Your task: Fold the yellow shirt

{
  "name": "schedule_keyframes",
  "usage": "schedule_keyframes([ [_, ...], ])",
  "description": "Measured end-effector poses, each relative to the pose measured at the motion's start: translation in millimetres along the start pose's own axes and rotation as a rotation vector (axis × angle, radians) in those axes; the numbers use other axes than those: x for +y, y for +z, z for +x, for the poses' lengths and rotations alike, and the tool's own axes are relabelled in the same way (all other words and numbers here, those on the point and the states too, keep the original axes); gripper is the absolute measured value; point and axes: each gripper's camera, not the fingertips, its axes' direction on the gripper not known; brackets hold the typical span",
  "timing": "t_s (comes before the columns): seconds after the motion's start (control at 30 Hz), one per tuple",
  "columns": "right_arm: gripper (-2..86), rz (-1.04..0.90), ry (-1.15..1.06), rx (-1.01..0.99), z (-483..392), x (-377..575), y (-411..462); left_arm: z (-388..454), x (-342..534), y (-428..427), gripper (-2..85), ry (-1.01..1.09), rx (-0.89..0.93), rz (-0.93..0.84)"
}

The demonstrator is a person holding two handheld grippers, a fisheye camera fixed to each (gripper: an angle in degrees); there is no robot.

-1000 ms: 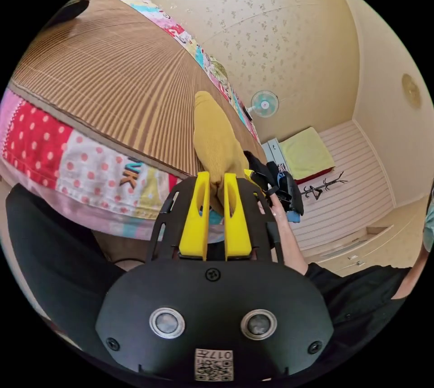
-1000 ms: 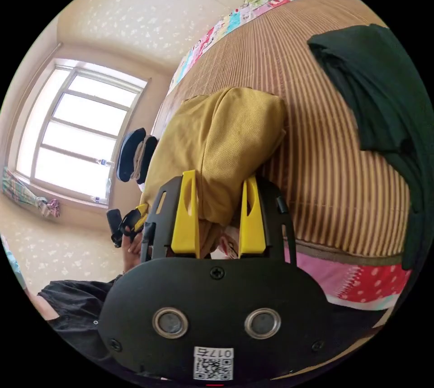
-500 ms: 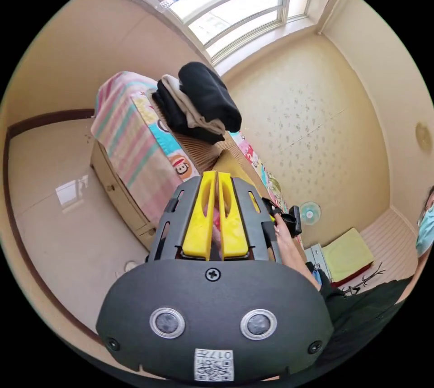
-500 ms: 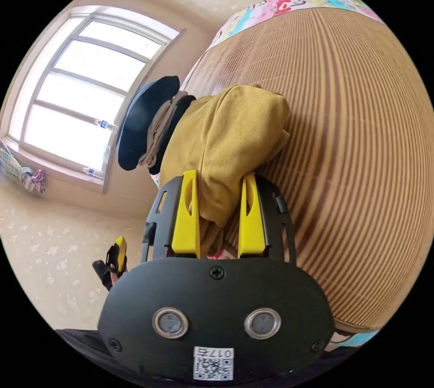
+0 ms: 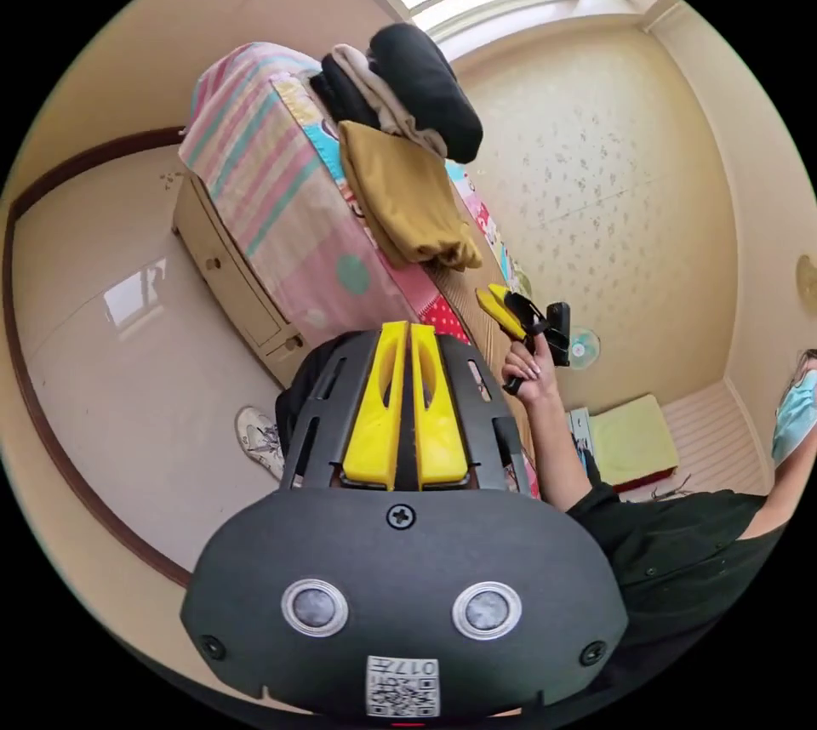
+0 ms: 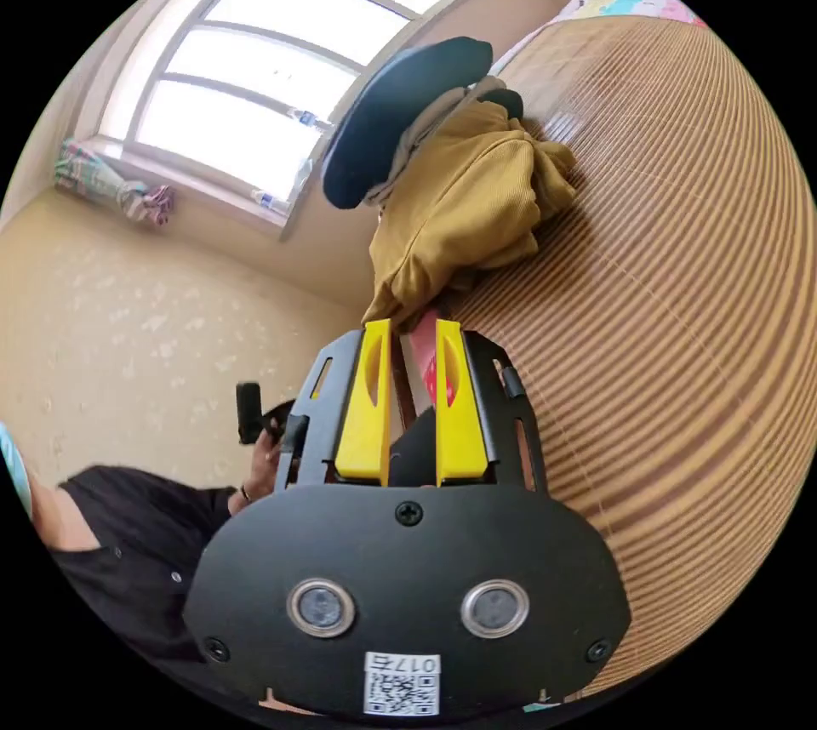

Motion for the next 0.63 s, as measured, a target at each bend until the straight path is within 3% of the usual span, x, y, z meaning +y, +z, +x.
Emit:
schedule_keyframes([
  [0.1, 10.4, 0.016, -0.093, 0.142, -17, 105, -64, 38, -14, 47, -0.9, 0.124, -0.013, -0.132],
  [0.23, 9.6, 0.125, 0.108, 0.386, -16, 256, -175, 104, -2, 124, -0.9, 0.321, -0.037, -0.263],
  [0.4, 7.9, 0.461, 0.410, 0.862, -58, 413, -284, 180, 36, 199, -0.9, 0.495, 0.061, -0.375],
  [0.47, 7.2, 0.691, 0.585, 1.030, -85, 473, -310, 206, 59, 227, -0.9, 0.521, 0.122, -0.443],
  [0.57, 9.6, 1.064, 0.845, 1.025, -92, 545, -319, 226, 86, 243, -0.9, 0.530, 0.185, -0.514],
  [0.63, 10.9, 1.122, 0.874, 0.945, -78, 562, -316, 232, 95, 245, -0.9, 0.531, 0.202, -0.555],
])
